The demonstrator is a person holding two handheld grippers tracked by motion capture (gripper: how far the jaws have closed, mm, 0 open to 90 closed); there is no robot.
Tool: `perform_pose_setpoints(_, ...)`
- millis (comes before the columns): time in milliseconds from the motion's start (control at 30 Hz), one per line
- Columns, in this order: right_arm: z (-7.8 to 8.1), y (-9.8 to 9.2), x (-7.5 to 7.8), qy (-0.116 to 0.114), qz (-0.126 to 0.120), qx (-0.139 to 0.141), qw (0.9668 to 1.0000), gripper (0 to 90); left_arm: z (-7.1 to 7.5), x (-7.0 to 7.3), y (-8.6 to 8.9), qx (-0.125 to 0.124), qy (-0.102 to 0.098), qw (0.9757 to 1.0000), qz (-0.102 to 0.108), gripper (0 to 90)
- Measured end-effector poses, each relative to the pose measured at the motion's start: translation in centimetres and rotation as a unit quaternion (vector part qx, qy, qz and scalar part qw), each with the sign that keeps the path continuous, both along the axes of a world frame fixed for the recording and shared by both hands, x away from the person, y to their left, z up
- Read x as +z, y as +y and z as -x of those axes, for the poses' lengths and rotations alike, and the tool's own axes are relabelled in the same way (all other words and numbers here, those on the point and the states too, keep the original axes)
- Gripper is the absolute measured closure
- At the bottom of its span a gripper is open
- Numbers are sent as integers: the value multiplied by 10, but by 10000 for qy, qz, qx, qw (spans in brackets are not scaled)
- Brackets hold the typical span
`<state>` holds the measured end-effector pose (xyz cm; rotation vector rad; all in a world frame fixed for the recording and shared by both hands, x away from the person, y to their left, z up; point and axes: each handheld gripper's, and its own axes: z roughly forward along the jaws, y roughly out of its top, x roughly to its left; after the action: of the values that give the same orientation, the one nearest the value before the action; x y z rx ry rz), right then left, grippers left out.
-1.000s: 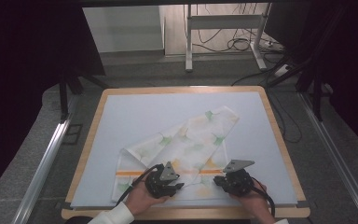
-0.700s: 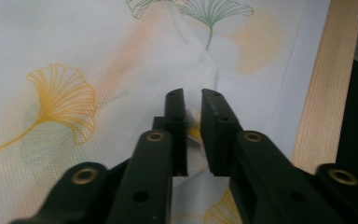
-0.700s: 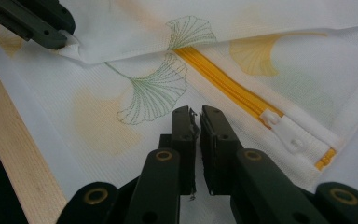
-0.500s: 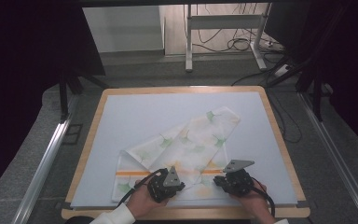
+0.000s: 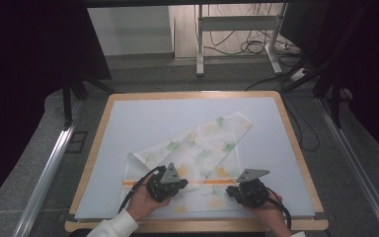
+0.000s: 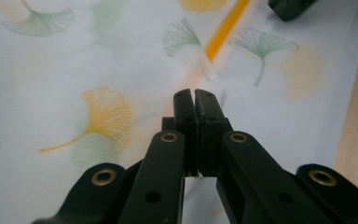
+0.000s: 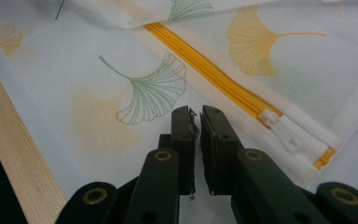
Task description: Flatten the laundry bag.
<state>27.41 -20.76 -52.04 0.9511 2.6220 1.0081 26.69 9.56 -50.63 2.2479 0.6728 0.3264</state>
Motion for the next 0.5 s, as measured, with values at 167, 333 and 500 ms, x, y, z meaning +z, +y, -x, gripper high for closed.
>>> perform_pose_setpoints(167, 0, -1, 0, 11, -9, -3, 10000, 825, -13, 8, 13, 179, -48, 9998, 89, 892)
perform_pose_setpoints(333, 0, -1, 0, 10, -8, -24, 10000, 823, -28, 14, 24, 360, -34, 9991, 208, 893)
perform_pose_setpoints(500, 0, -1, 0, 24, -14, -39, 10000, 823, -44, 14, 35, 567, -32, 9982, 202, 893)
